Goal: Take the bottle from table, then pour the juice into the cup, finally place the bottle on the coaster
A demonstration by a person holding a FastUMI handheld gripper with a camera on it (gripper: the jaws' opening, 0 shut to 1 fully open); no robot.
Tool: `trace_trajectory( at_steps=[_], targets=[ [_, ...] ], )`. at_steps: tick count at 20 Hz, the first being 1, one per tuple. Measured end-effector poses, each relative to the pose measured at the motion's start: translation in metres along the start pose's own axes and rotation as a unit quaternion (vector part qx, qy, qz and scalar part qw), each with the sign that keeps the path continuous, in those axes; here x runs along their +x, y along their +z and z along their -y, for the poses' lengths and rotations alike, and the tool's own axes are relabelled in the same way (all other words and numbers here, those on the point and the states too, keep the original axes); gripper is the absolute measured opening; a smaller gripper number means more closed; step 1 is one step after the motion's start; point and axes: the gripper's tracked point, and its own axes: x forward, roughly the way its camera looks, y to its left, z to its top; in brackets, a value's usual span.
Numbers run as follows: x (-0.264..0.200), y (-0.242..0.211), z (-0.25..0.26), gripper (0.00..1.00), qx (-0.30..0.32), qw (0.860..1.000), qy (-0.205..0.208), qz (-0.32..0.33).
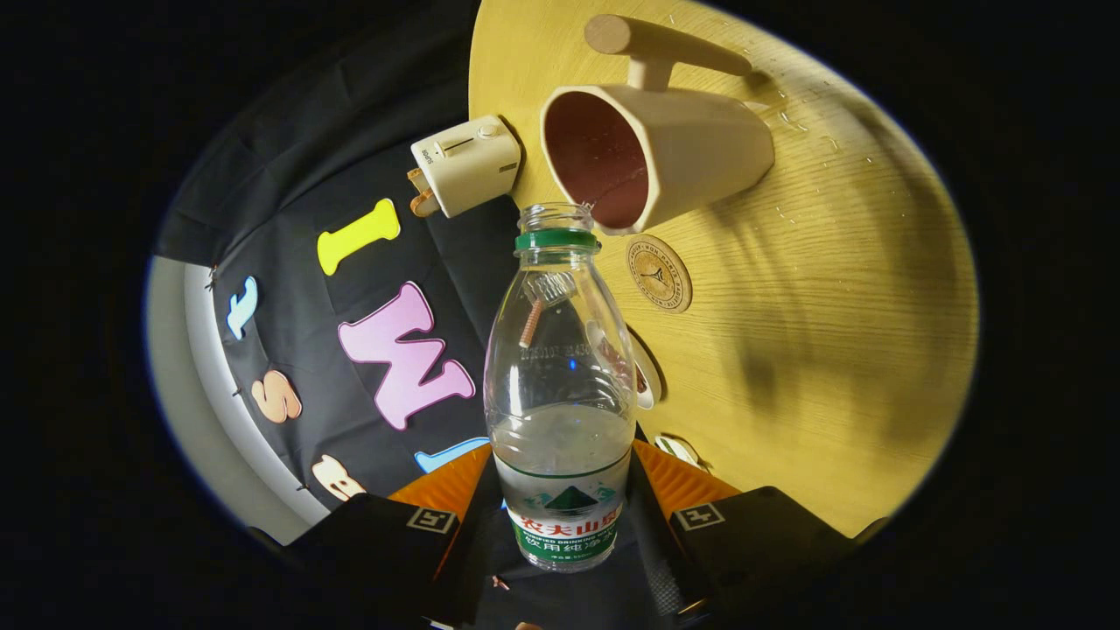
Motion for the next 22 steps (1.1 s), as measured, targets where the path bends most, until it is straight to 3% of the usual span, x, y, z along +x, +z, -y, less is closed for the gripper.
trace_trajectory(
  at_steps=[22],
  targets=[
    [0.003,0.003,-0.043,0.75,0.103,0.995,0.015,-0.003]
  ],
)
